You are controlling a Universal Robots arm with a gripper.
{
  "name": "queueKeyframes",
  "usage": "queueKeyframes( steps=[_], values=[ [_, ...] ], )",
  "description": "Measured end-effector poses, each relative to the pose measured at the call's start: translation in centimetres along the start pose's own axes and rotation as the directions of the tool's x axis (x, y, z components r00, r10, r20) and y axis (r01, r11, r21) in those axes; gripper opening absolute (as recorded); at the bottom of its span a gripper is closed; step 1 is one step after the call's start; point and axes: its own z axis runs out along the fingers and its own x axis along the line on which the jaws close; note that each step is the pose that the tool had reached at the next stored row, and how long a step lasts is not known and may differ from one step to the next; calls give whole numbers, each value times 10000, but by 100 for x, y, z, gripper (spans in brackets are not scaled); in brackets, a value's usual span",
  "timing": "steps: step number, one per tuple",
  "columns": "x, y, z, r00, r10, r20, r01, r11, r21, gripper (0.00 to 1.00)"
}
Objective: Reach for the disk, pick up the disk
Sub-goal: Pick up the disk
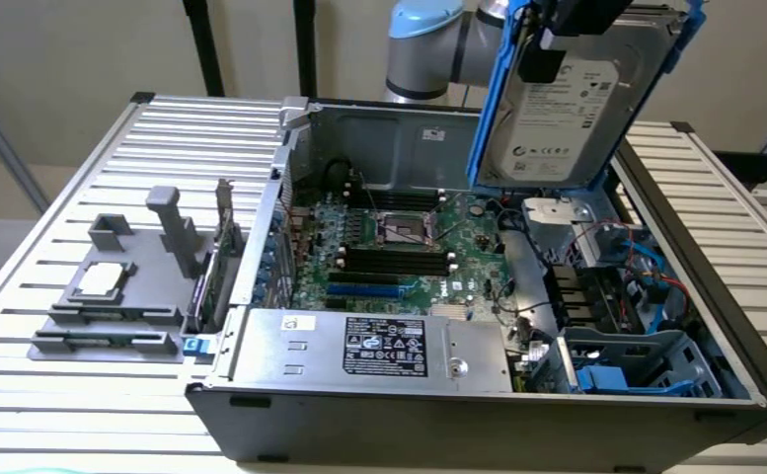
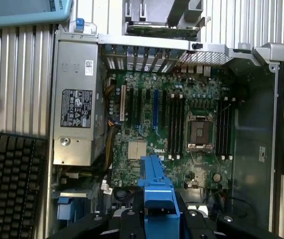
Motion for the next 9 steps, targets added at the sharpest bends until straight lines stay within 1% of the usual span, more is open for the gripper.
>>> queueKeyframes(
  steps=[3, 9],
  values=[
    [74, -104, 2, 10000, -1, 0, 1, 10000, 0, 33],
    [255, -260, -9, 10000, 1, 1, -1, 10000, -20, 33]
  ],
)
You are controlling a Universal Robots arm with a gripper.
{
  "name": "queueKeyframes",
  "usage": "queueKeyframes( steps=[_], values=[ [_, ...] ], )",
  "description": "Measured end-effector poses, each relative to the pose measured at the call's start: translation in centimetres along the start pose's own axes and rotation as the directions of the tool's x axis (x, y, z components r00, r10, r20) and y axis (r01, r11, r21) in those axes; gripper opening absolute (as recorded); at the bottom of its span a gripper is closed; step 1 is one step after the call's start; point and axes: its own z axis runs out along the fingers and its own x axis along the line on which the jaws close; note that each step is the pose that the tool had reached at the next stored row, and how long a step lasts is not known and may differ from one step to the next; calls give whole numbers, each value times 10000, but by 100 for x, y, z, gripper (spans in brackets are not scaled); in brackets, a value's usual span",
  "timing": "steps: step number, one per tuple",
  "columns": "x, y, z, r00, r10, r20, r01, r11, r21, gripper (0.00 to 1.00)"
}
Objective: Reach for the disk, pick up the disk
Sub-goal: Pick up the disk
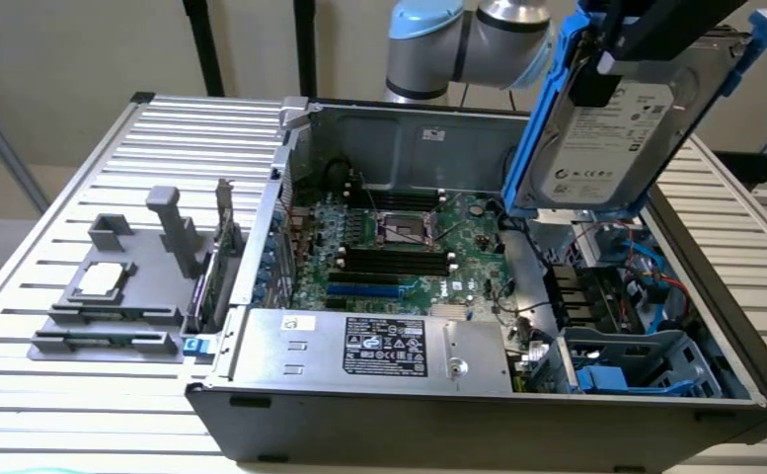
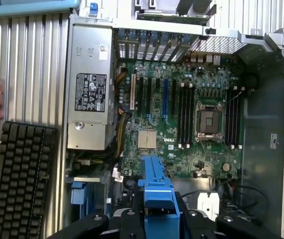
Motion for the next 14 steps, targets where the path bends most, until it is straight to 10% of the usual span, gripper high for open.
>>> queueKeyframes(
  steps=[14],
  values=[
    [453, -340, -33, 10000, 7, 1, -7, 10000, -91, 33]
  ],
)
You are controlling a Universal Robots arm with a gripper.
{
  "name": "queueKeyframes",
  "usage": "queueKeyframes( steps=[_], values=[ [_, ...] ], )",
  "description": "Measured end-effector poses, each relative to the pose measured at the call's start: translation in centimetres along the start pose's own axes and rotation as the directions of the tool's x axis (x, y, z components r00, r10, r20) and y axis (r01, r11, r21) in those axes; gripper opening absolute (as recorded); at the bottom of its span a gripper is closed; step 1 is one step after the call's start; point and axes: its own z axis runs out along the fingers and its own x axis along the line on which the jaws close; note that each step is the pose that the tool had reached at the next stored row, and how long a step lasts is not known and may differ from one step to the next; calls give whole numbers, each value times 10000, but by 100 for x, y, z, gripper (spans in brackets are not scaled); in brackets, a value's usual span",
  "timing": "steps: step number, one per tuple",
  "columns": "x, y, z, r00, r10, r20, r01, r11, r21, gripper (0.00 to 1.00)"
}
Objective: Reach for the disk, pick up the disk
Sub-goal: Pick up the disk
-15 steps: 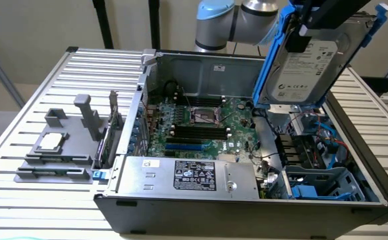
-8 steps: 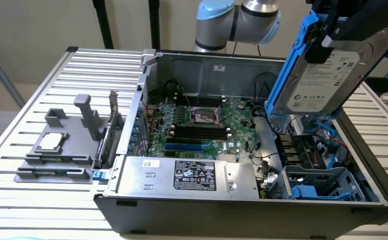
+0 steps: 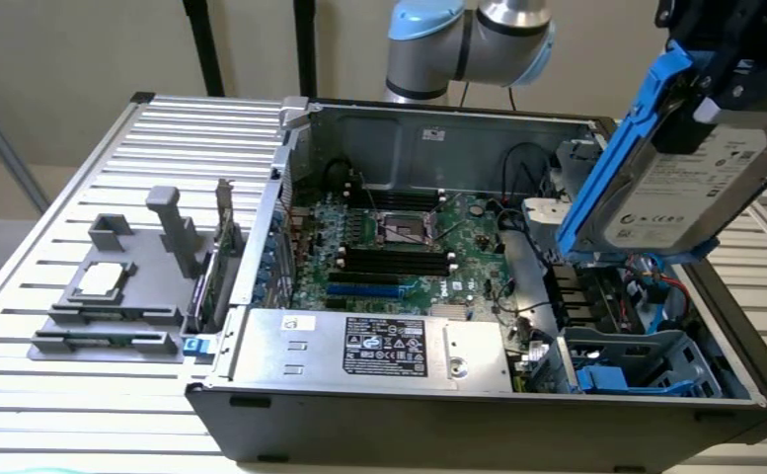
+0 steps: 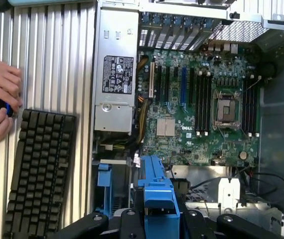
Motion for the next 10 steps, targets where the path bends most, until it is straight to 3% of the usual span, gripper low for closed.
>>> queueKeyframes(
  steps=[5, 10],
  values=[
    [132, -140, -6, 10000, 3, 1, -3, 10000, -34, 33],
    [206, -197, -1, 10000, 4, -15, -4, 10000, -34, 33]
  ],
)
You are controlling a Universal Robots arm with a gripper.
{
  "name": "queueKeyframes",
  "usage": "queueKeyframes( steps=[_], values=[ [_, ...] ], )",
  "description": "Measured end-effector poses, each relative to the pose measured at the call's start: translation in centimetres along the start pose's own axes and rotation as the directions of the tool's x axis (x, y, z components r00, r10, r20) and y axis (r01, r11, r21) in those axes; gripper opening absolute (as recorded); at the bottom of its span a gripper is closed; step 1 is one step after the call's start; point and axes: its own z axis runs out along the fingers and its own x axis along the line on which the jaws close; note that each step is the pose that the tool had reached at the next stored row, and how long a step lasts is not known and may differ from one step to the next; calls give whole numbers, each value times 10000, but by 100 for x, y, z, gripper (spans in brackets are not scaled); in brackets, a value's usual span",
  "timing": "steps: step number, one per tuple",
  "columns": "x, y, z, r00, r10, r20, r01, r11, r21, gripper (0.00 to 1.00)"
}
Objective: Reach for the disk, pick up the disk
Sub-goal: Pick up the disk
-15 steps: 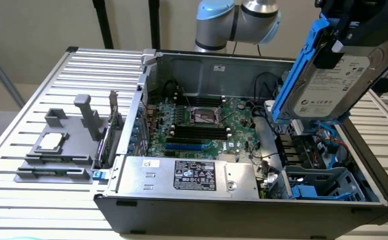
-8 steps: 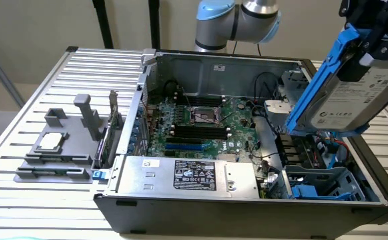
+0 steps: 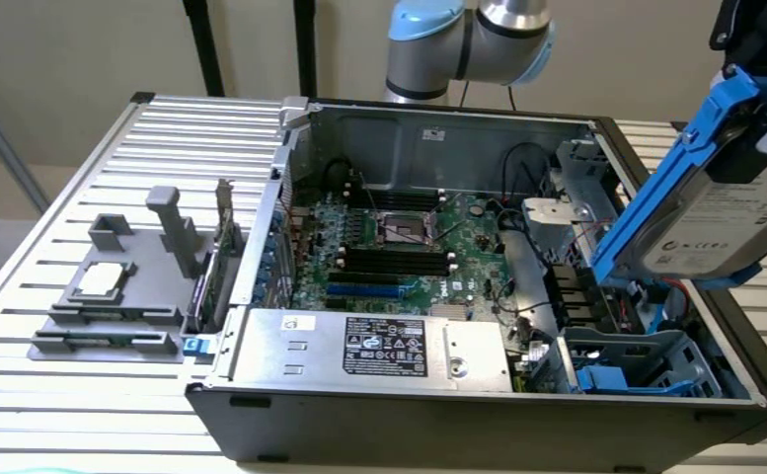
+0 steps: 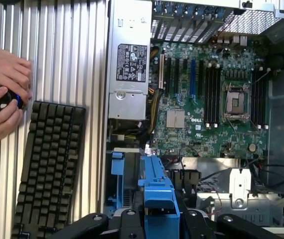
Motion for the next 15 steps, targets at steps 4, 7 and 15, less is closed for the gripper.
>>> queueKeyframes(
  steps=[4, 7, 15],
  values=[
    [36, -39, 6, 10000, 2, -38, -2, 10000, 0, 33],
    [44, -85, 15, 10000, 7, -84, -7, 10000, -2, 33],
    [44, -88, 16, 10000, 11, -83, -12, 10000, -2, 33]
  ],
)
